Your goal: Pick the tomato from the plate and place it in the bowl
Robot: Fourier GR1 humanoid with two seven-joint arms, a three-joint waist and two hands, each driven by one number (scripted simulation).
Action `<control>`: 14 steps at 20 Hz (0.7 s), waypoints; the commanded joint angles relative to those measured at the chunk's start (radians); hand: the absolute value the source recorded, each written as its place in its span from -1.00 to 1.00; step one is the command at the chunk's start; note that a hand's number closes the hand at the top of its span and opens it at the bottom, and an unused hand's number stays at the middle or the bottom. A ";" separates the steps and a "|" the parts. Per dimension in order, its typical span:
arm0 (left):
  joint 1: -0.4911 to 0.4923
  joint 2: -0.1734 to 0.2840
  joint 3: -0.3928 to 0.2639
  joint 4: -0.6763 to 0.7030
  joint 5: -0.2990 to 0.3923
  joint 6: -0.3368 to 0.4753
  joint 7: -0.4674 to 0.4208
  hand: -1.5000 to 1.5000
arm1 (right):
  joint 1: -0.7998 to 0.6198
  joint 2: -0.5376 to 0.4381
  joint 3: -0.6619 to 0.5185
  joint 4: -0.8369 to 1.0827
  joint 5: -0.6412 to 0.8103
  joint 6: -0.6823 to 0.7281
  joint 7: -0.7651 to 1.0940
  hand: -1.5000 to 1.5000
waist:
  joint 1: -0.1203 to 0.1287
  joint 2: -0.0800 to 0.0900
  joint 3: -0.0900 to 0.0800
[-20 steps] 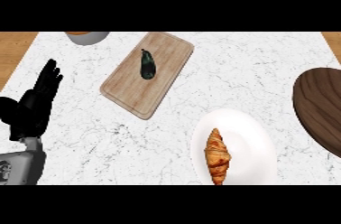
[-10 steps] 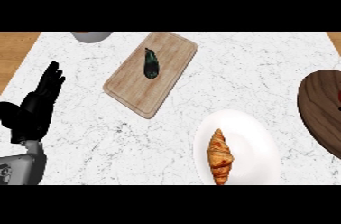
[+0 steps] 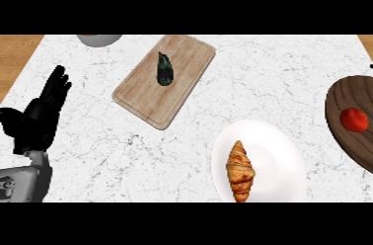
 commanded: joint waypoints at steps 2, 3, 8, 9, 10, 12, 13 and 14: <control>0.005 -0.007 -0.009 -0.019 -0.007 0.005 0.004 0.00 | -0.078 0.001 -0.181 0.138 -0.205 0.184 -0.005 -1.00 | -0.001 -0.001 0.002; 0.014 0.003 0.010 -0.013 0.008 -0.005 -0.008 0.00 | -0.090 -0.031 -0.204 0.159 -0.234 0.247 0.002 -1.00 | -0.001 -0.001 0.001; 0.019 -0.013 -0.007 -0.034 0.006 -0.003 0.001 0.00 | -0.082 -0.153 -0.269 0.258 -0.299 0.381 0.063 -1.00 | 0.003 0.006 0.004; 0.015 -0.008 0.007 -0.017 0.006 0.004 -0.001 0.00 | -0.053 -0.180 -0.266 0.267 -0.300 0.428 0.065 -1.00 | -0.008 0.006 0.004; 0.015 -0.017 -0.006 -0.020 -0.010 0.015 -0.001 0.00 | -0.057 -0.177 -0.267 0.278 -0.301 0.422 0.083 -1.00 | -0.001 0.009 0.004; 0.023 0.000 0.002 -0.025 0.009 -0.017 -0.024 0.00 | -0.035 -0.211 -0.275 0.278 -0.311 0.449 0.083 -1.00 | 0.000 0.010 0.006; 0.019 -0.026 -0.006 -0.036 -0.008 0.023 -0.011 0.00 | 0.008 -0.205 -0.262 0.262 -0.302 0.472 0.043 -1.00 | -0.011 0.008 0.008; 0.006 -0.009 0.003 -0.015 -0.003 0.007 -0.013 0.00 | -0.020 -0.226 -0.275 0.268 -0.317 0.479 0.088 -1.00 | -0.006 0.015 0.009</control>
